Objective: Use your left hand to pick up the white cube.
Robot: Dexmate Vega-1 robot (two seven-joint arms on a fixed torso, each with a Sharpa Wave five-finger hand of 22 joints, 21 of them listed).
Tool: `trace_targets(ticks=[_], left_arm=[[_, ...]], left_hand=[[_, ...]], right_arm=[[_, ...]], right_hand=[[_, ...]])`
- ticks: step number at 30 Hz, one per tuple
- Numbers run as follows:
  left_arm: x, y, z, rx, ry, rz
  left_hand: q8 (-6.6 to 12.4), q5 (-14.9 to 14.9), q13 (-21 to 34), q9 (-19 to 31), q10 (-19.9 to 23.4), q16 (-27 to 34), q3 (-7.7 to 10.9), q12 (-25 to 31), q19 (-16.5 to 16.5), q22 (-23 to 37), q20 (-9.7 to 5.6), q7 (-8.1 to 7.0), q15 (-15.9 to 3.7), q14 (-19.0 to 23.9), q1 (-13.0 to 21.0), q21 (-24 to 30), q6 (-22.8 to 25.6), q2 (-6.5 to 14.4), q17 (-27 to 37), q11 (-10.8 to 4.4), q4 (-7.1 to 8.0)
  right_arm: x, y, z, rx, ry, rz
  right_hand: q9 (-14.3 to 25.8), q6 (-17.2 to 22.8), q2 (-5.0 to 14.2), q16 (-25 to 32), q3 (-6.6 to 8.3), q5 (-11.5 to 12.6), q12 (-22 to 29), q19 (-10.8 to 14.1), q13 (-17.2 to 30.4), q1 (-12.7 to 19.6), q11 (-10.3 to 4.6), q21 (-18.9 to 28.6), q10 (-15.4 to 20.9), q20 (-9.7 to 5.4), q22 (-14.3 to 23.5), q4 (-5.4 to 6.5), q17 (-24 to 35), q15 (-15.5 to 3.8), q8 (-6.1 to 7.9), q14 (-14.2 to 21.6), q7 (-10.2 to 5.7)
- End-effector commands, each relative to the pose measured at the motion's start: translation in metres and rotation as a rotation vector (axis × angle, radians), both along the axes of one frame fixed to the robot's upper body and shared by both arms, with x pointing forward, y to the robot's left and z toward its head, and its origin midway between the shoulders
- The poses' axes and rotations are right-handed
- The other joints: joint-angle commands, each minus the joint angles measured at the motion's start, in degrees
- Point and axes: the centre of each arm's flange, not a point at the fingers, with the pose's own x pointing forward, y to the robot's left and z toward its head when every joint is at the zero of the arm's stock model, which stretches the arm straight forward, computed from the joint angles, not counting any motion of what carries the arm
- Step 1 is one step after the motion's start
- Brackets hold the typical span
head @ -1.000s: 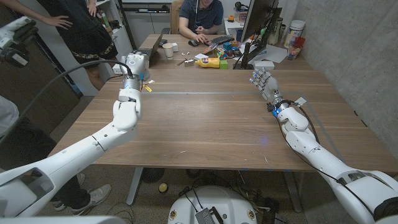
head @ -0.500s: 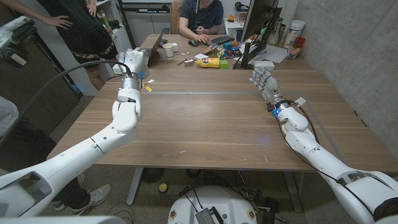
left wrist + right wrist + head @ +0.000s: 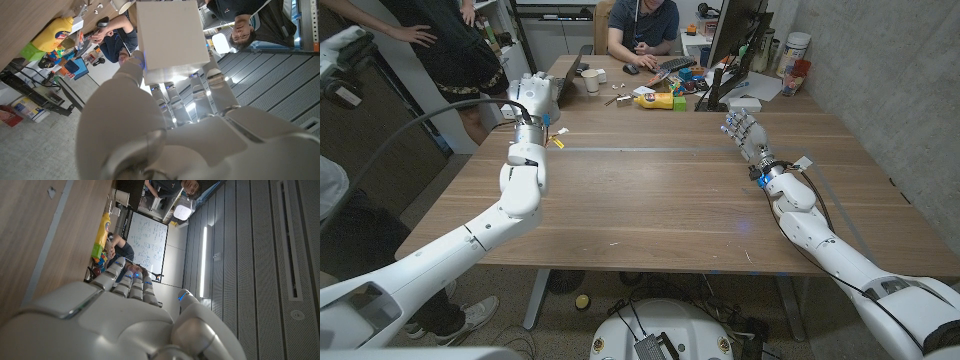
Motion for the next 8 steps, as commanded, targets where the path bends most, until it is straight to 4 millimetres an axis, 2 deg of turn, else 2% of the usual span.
trace_targets(ticks=[1, 8], left_arm=[[-0.0069, -0.0028, -0.0008, 0.0, -0.017, 0.0], [-0.0093, -0.0019, -0.0028, 0.003, -0.024, -0.005]], left_hand=[[-0.19, 0.26, 0.18, 0.17, 0.41, -0.23, 2.0, -0.13, 6.8, 0.24, -6.79, -0.03, -14.32, 7.64, 7.44, 0.32, 0.78, 8.3, 0.07, 0.05, 0.1], [-0.16, 0.27, 0.19, 0.18, 0.8, -0.29, 2.12, -0.18, 6.85, 0.26, -6.85, -0.14, -14.37, 7.92, 7.46, 0.43, 1.41, 8.37, 0.08, -0.2, 0.09]], right_arm=[[-0.0034, -0.0018, -0.0017, 0.001, -0.004, 0.0], [-0.0053, -0.0014, -0.0019, 0.003, -0.005, 0.0]], right_hand=[[0.29, 0.35, 2.18, 0.04, 0.15, 0.38, 0.29, -0.36, 0.08, 0.72, 0.11, 0.17, 0.29, -0.65, 0.16, -0.23, -0.02, -0.16, 0.3, 0.58, 0.16], [0.29, 0.38, 2.23, 0.02, 0.19, 0.39, 0.3, -0.38, 0.08, 0.76, 0.08, 0.17, 0.32, -0.72, 0.16, -0.25, -0.02, -0.14, 0.3, 0.56, 0.13]])
